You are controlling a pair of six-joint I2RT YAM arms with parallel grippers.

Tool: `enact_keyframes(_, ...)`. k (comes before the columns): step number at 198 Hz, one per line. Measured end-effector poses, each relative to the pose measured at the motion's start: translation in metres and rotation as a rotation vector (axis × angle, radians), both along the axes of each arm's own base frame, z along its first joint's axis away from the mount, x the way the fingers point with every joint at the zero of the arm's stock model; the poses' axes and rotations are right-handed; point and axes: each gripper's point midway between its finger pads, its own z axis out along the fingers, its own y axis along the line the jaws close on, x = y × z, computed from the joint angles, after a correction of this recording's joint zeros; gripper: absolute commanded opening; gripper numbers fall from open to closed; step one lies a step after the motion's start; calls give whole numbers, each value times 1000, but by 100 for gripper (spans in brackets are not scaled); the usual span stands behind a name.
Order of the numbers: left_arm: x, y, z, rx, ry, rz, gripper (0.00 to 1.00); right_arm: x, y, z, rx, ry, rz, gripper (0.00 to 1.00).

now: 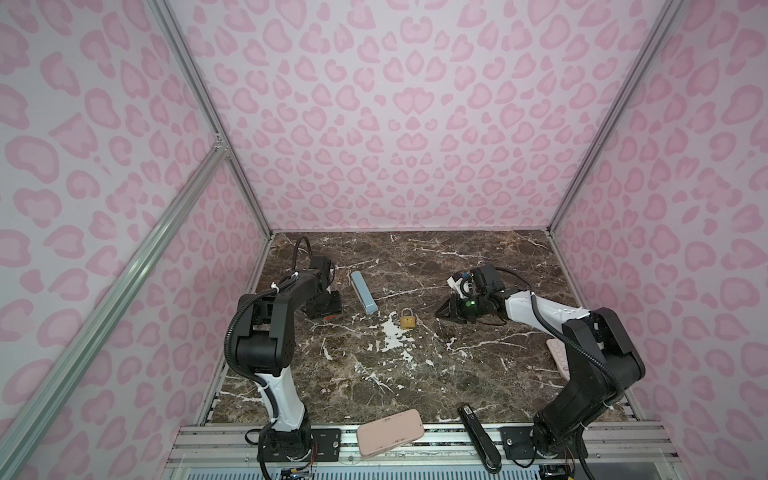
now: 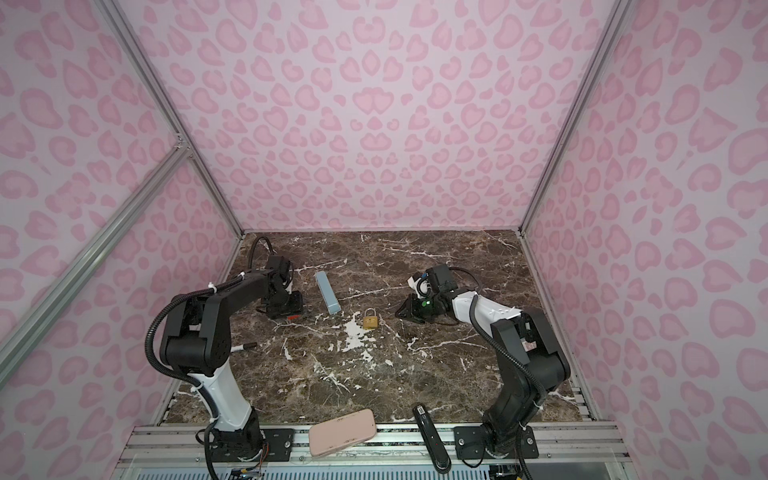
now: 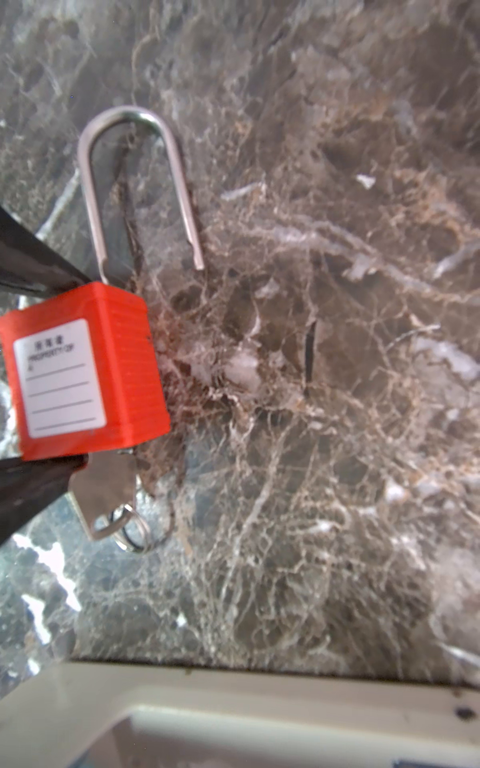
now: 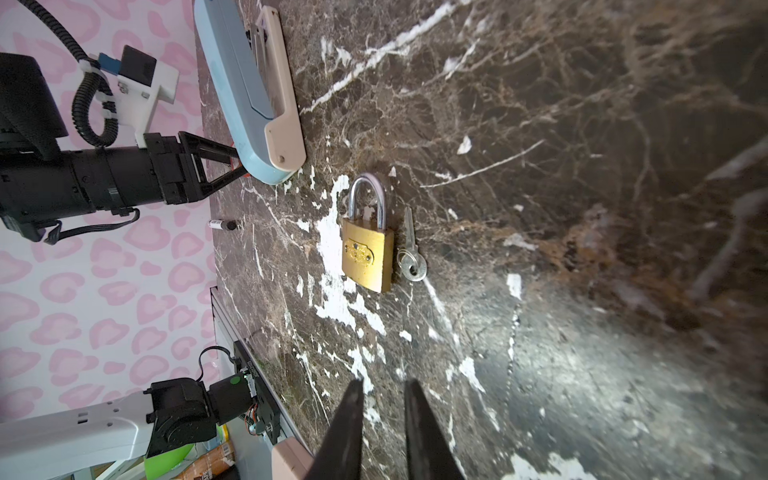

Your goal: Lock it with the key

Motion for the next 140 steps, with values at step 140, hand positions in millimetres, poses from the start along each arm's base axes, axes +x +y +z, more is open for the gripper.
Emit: enact_keyframes(140,-6,-25,37,-104,-109,-7,39,-2,-2,23,42,-48,-36,35)
